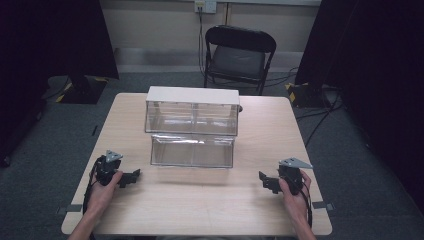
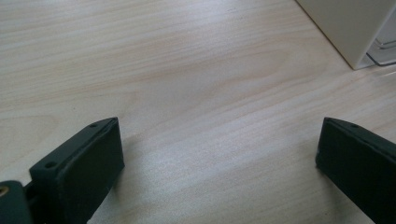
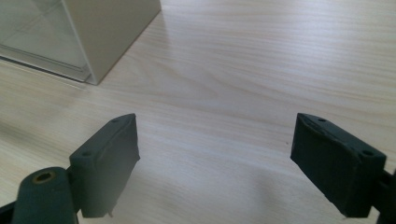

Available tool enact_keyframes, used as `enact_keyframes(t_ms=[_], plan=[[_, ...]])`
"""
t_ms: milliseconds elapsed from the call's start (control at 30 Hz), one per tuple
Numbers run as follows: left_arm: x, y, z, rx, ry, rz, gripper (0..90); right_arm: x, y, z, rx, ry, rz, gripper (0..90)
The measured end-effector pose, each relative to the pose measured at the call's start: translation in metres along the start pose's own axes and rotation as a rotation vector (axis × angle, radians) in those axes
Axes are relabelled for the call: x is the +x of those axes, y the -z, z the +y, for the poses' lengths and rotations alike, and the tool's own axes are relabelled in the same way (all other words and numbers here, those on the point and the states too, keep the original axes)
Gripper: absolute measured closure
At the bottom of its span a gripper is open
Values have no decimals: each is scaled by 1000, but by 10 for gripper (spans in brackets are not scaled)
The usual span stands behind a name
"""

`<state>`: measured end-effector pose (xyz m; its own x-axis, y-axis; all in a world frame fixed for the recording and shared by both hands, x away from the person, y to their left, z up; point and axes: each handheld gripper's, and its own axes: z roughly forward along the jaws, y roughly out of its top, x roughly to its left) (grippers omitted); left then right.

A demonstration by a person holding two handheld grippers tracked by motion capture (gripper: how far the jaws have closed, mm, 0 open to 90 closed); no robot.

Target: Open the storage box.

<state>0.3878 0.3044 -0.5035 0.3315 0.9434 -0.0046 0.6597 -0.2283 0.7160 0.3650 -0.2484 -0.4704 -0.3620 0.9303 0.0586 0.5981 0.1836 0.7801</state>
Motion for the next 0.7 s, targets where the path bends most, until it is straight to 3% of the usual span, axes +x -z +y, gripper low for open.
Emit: enact_keyframes(t_ms=[700], plan=[[0,0,0,-2,1,0,4,30,5,12,-41,58,81,146]])
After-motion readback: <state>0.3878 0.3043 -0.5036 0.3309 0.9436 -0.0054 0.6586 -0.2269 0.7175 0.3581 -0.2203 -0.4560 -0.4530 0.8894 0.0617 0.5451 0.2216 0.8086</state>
